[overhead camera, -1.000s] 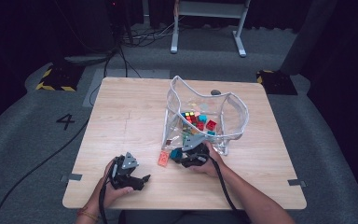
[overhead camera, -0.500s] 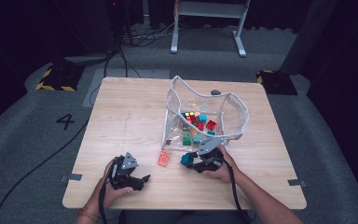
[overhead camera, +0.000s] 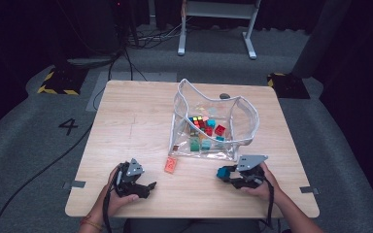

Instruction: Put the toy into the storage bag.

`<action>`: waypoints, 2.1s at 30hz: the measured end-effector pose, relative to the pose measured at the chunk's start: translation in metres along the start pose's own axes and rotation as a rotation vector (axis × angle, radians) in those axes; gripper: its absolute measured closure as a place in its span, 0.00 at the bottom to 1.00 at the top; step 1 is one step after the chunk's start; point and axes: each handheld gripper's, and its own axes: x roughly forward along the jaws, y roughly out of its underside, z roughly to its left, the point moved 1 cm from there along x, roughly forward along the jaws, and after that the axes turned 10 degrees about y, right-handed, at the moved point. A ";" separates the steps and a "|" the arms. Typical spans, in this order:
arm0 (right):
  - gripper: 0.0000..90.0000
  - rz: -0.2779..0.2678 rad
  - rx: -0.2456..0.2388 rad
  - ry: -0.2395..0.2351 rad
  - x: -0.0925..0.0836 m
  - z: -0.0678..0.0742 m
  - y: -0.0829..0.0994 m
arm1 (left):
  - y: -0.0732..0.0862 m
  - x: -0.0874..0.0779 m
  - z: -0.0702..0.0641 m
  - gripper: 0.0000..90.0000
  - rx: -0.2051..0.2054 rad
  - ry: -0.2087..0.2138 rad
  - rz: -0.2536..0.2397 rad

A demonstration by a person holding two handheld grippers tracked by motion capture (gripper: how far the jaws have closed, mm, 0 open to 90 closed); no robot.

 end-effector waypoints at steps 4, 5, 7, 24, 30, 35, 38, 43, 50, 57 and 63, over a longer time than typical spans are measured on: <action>0.65 0.011 0.070 0.045 -0.022 -0.013 0.023 | 0.000 0.000 0.000 0.14 -0.002 0.003 0.000; 0.65 0.012 0.077 0.061 -0.027 -0.015 0.026 | 0.000 0.000 0.000 0.14 -0.002 -0.004 0.000; 0.65 0.009 0.101 0.080 -0.035 -0.019 0.034 | 0.000 0.000 0.001 0.14 0.000 -0.006 0.001; 0.65 -0.062 0.199 0.285 -0.088 -0.074 0.036 | -0.001 0.000 0.001 0.14 0.006 -0.004 0.006; 0.65 -0.088 0.209 0.339 -0.100 -0.103 0.016 | -0.001 0.000 0.001 0.14 0.006 -0.003 0.006; 0.65 -0.116 0.210 0.385 -0.115 -0.125 -0.005 | -0.001 0.000 0.001 0.13 0.004 -0.005 0.003; 0.65 -0.150 0.222 0.372 -0.121 -0.136 -0.019 | -0.001 0.000 0.001 0.13 0.005 -0.005 0.002; 0.65 -0.146 0.198 0.413 -0.122 -0.150 -0.044 | -0.001 0.000 0.001 0.13 0.004 -0.004 0.002; 0.65 -0.139 0.175 0.412 -0.112 -0.161 -0.070 | -0.001 0.000 0.001 0.13 0.006 -0.001 0.003; 0.65 -0.159 0.161 0.382 -0.100 -0.166 -0.095 | -0.001 0.001 0.001 0.13 0.007 -0.001 0.002; 0.65 -0.162 0.139 0.351 -0.091 -0.159 -0.115 | -0.001 0.001 0.002 0.13 0.005 -0.001 0.006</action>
